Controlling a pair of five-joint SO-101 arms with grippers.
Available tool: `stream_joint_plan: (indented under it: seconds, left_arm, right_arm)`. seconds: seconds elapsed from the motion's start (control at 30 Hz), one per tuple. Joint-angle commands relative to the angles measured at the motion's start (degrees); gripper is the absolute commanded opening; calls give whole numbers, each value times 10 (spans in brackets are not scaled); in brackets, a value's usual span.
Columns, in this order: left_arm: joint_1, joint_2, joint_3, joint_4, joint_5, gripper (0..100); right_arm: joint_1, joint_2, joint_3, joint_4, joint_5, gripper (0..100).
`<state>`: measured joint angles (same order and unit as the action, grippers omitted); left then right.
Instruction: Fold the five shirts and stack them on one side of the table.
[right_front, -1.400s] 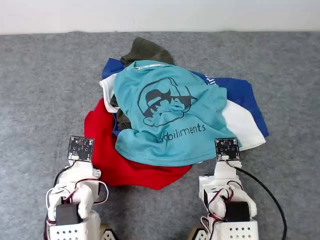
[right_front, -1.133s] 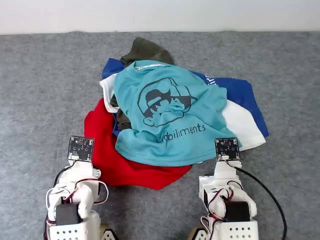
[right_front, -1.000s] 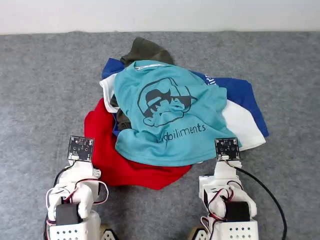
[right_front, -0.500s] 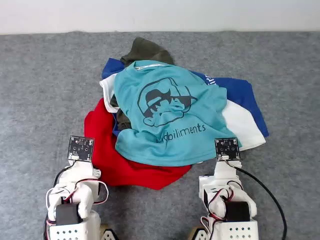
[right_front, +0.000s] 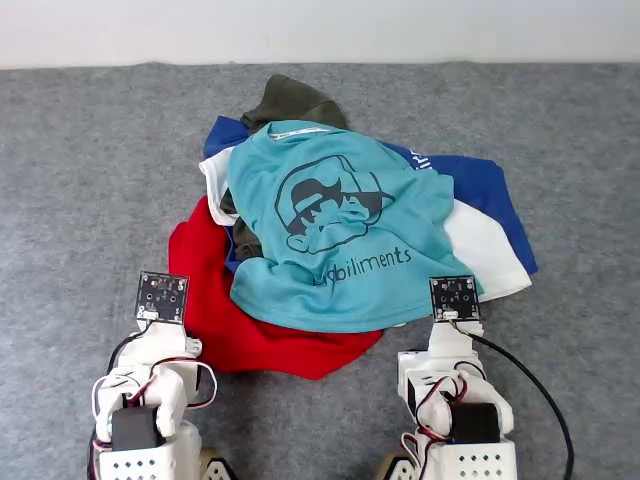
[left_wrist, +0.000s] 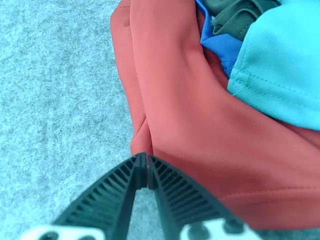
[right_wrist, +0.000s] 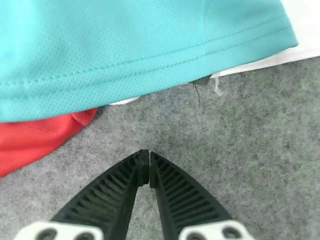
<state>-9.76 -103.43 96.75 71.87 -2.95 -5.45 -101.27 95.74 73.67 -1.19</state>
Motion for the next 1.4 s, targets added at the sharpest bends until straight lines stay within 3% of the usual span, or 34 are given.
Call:
stream_joint_plan:
  seconds: [0.0,1.37]
  left_arm:
    - [0,-4,-3,2,1,15]
    - [0,-4,-3,2,1,15]
  right_arm:
    - [-3,-12,8,5,7,9]
    - [-13,-12,8,5,6,9]
